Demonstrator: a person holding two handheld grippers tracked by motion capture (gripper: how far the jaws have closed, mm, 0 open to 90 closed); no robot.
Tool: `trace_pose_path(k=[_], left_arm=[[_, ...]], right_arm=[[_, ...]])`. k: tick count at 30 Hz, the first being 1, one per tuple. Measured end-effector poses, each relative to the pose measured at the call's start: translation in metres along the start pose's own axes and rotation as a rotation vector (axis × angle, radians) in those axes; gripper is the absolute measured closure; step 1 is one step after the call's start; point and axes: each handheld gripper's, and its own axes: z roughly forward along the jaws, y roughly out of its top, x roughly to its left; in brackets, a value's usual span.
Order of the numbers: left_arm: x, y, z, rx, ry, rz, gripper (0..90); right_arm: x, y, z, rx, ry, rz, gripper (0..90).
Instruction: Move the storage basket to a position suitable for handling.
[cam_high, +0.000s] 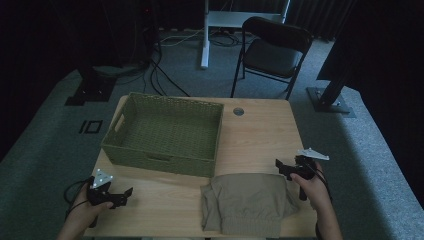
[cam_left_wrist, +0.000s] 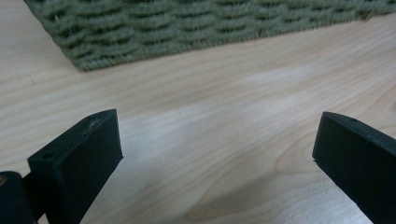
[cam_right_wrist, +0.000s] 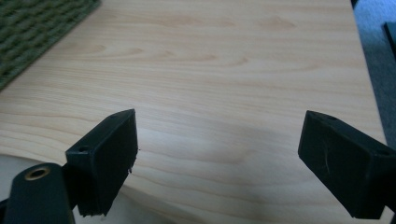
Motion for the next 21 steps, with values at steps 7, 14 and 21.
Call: trace_pose_path(k=[7, 14, 21], left_arm=[[0.005, 0.012, -0.007, -0.025, -0.005, 0.009, 2.1], [0.012, 0.018, -0.014, -0.027, 0.020, -0.007, 2.1], [0.021, 0.026, -0.023, -0.056, 0.047, -0.014, 2.1]], right_arm=[[0.023, 0.011, 0.000, -0.015, 0.034, -0.021, 11.5], [0.049, 0.020, -0.002, -0.037, 0.090, -0.059, 11.5], [0.073, 0.028, -0.001, -0.053, 0.147, -0.087, 11.5]])
